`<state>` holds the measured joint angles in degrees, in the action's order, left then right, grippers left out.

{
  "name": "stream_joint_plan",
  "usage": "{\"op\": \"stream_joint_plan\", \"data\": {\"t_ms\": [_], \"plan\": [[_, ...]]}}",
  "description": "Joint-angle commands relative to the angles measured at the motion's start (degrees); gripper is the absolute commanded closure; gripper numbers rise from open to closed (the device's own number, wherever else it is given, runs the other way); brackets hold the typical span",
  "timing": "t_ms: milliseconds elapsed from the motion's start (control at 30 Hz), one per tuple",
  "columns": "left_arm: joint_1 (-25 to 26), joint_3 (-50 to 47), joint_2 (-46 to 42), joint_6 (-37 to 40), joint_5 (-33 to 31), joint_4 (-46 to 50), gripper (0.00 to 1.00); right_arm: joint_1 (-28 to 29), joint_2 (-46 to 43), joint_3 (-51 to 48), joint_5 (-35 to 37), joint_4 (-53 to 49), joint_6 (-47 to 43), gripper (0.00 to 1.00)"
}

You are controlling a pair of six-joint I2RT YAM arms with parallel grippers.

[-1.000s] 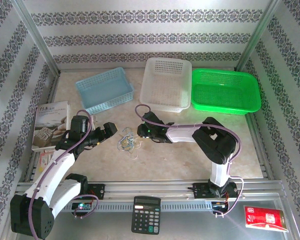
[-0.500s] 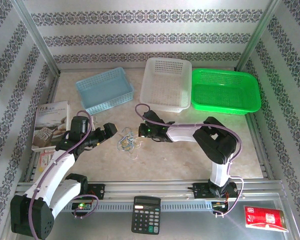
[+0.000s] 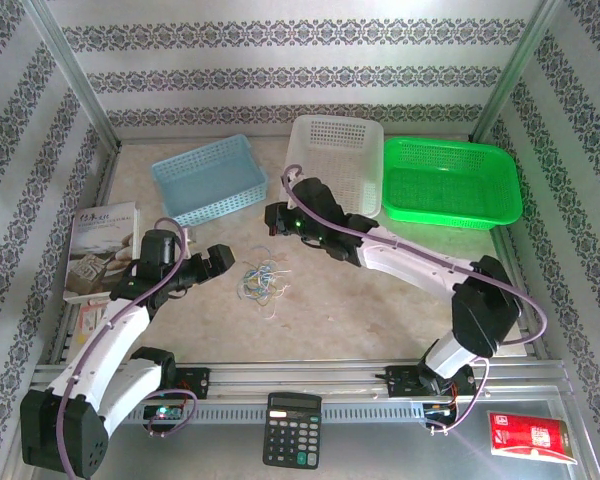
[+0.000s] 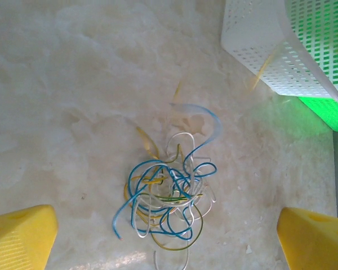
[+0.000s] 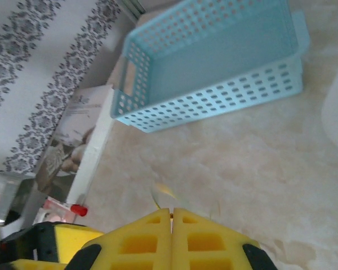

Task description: Untangle the cables

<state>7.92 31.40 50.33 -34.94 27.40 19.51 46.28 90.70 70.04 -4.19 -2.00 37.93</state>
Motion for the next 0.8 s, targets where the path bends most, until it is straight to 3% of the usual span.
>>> {"op": "stream_joint_plan", "data": {"t_ms": [0,267,500,767], "plan": [[0.9,2.3,-0.2,4.1,1.2,-4.6,0.00,0.6,-1.8,2.6,-1.3,-2.9,-2.3,1.00],[2.6,3.6,-0.9,3.6,0.9,-8.8,0.00,1.2,-4.8,5.3,-1.5,-4.4,-3.1,1.00],[3.5,3.9,-2.1,0.3,-0.3,-8.5,0.00,0.9,-12.0,0.0,2.9,-4.9,-3.6,1.00],[5.5,4.2,-4.1,-3.2,-1.5,-7.3,0.00,-6.0,-21.7,-7.4,3.9,-6.9,-3.5,1.00]]}}
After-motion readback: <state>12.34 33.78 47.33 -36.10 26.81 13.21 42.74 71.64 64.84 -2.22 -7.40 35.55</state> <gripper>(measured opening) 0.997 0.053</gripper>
